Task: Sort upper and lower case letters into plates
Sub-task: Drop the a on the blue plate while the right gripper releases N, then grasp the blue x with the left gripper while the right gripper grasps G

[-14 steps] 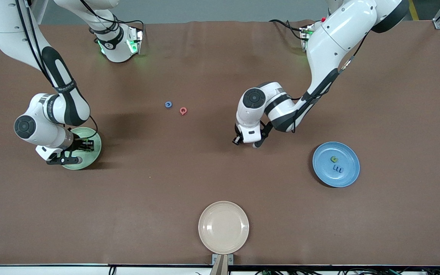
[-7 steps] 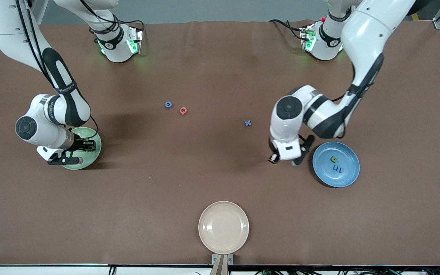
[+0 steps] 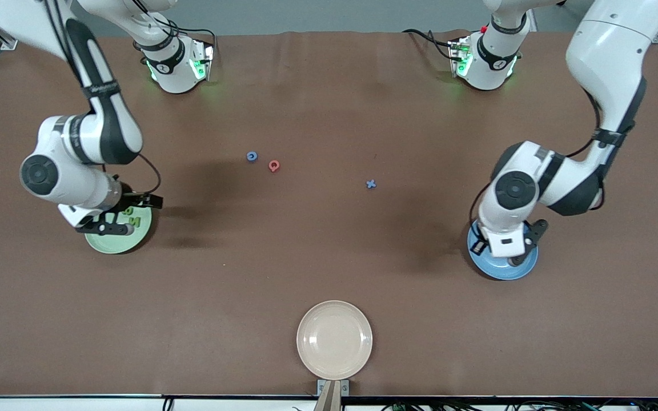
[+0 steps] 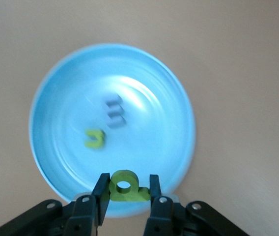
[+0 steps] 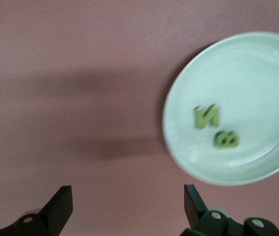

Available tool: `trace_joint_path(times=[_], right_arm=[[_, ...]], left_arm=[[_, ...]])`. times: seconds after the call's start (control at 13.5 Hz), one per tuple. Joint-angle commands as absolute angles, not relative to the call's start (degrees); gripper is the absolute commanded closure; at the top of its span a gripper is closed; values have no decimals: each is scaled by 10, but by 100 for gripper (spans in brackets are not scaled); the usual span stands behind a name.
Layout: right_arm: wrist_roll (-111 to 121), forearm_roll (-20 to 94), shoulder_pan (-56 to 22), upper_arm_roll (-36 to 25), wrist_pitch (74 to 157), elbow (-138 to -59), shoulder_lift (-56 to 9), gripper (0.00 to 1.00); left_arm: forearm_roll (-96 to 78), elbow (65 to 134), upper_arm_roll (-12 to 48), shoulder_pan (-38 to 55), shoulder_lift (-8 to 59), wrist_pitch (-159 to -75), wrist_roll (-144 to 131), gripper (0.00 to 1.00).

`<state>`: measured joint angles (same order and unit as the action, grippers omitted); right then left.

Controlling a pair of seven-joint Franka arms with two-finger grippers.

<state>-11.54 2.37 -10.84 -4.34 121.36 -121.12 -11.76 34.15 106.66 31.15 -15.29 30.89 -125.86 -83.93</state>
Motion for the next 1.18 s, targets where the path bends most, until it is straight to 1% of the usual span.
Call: trace_joint_path(times=[0.0,0.07,0.22,0.3,0.37,0.52,0.74,0.96,1.11], right_arm=[[-236,32,-191,-47,1219,-1257,-82,0],[-260,49,-224,-47,1219,-1259,-80,0],[-272,96,-276,-47,1228,-1258,-81,0],[-275,109,-300,-47,1243,-1259,-84,0],[-292,112,-323,-47,1264,-1259,-85,0],[-359,112,-382,-48,1303,-1260,-104,0],[-408,112,-446,-48,1366,-1291,-115,0],[-409,112,-467,-47,1417,-1324,-127,0],[-409,112,-475,-47,1442,-1334,-142,0]], left_arm=[[352,1081,318,-175,315,-1273,-824,90],[352,1082,317,-178,321,-1275,-824,78],[352,1082,317,-179,323,-1275,-826,26],[352,1082,318,-179,321,-1275,-832,7],[352,1082,318,-179,318,-1272,-834,0],[346,1083,324,-176,310,-1260,-837,0],[327,1083,391,-178,301,-1199,-887,0],[327,1109,459,-176,305,-1192,-999,1],[328,1127,488,-172,312,-1211,-1056,1]])
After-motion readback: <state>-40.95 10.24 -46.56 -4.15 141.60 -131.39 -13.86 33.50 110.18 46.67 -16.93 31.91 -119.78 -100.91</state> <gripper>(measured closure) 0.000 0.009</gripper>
